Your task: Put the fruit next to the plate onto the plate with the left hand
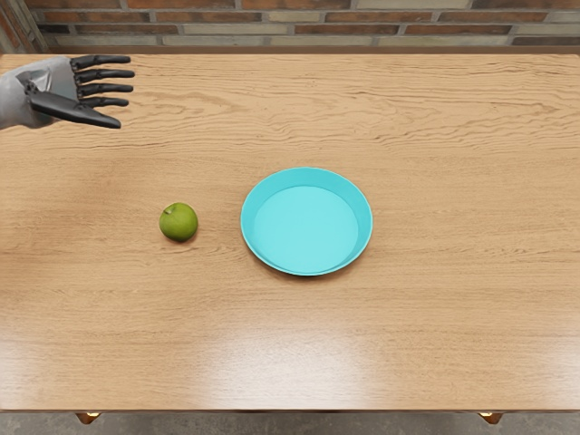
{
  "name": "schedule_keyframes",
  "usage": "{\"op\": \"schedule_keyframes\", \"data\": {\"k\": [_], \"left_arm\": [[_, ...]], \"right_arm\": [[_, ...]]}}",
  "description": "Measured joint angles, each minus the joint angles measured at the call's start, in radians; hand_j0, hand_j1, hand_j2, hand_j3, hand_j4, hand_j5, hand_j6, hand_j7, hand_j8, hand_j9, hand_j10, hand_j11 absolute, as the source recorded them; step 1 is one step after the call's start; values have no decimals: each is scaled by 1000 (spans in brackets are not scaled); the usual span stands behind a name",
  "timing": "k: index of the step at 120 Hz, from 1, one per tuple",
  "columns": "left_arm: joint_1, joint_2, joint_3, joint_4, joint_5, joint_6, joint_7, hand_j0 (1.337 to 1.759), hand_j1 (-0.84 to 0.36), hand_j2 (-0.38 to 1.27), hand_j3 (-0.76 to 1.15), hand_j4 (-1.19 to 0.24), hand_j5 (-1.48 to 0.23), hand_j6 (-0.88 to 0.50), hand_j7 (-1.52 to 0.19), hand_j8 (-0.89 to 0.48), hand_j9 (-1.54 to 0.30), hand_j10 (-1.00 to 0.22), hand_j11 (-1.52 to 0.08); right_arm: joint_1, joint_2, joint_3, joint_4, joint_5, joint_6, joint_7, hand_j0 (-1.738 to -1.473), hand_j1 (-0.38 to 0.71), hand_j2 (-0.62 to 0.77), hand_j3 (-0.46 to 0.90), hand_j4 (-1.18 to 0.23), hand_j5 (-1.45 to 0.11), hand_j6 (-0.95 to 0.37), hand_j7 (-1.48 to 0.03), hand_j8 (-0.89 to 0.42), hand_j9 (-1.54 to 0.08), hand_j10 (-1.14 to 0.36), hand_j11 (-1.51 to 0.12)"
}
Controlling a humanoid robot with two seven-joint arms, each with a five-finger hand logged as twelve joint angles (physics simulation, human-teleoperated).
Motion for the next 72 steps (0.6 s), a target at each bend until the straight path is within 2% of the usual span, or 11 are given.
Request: {"op": "schedule_keyframes", "data": {"k": [34, 54, 72], "left_arm": [[8, -1, 11, -22, 1, 0, 1, 1658, 57, 51, 0, -245, -318, -245, -318, -245, -318, -244, -318], [14, 10, 40, -132, 53, 0, 18, 1658, 57, 51, 0, -245, -318, -245, -318, -245, -318, -245, -318], [20, 110, 78, -297, 113, 0, 36, 1658, 57, 51, 0, -246, -318, -245, -318, -245, -318, -245, -318]], "right_arm": [[-4, 0, 0, 0, 0, -1, 0, -1658, -305, -7, 0, -37, -47, -37, -47, -37, -47, -37, -47], [-5, 0, 0, 0, 0, -1, 0, -1658, -305, -7, 0, -37, -47, -37, -47, -37, -47, -37, -47], [-5, 0, 1, 0, 0, -1, 0, -1658, -305, -7, 0, -37, -47, -37, -47, -37, -47, -37, -47]]}}
